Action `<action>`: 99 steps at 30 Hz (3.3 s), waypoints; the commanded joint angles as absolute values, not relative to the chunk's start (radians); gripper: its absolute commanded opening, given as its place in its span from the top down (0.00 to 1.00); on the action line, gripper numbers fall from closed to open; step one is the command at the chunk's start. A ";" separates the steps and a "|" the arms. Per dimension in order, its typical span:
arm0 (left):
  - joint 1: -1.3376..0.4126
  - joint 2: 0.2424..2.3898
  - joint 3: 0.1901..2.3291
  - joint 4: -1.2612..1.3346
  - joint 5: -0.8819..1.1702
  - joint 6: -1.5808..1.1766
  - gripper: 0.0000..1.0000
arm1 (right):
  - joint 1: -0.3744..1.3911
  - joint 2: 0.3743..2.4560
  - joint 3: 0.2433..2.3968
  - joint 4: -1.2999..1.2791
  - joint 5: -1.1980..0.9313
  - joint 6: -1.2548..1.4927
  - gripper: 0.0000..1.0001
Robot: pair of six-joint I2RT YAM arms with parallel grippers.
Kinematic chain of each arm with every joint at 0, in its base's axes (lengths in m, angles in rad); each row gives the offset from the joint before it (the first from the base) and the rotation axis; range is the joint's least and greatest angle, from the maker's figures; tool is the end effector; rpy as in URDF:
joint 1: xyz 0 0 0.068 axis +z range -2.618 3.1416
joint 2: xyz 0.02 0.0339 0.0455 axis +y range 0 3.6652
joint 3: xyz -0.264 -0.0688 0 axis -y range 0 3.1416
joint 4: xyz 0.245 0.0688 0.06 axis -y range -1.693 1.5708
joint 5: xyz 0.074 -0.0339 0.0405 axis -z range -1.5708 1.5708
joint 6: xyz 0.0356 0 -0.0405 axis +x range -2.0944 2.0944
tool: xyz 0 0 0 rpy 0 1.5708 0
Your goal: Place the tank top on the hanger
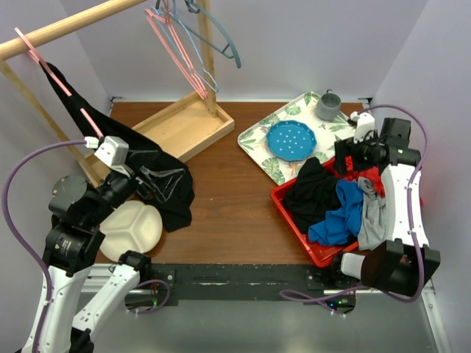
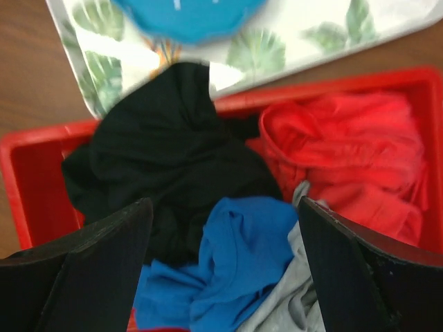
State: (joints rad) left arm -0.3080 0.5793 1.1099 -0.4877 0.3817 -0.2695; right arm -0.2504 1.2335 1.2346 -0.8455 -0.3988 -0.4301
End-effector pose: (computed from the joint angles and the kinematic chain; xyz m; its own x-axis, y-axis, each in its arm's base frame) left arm 0.0789 -0.0390 0.4383 -0.1299 -0.2180 -0.9673 0.6239 0.7402 -0.2506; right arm 0.2442 -0.0482 0.3430 -0.6493 -0.2305 -0.7247 -0.3215 0.9468 -0.0131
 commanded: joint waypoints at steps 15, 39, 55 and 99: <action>-0.311 0.555 1.063 -0.463 0.371 -0.258 0.00 | -0.255 1.295 1.083 -0.966 -0.202 -0.638 0.46; -0.311 0.584 1.048 -0.416 0.388 -0.308 0.00 | -0.229 1.307 2.021 -1.207 -0.716 -0.477 1.00; -0.311 0.643 1.002 -0.296 0.541 -0.413 0.00 | 0.076 1.454 2.231 -0.766 -1.069 -0.011 1.00; -0.460 0.730 0.790 -0.454 0.413 -0.397 0.12 | 0.750 1.339 1.022 -0.839 -0.748 -1.041 0.16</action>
State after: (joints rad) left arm -0.4030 0.6991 0.7742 -0.3847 0.5598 -0.4553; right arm 0.6540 1.2964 1.0885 -0.8192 -0.7670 -0.8406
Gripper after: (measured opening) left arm 0.887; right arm 0.842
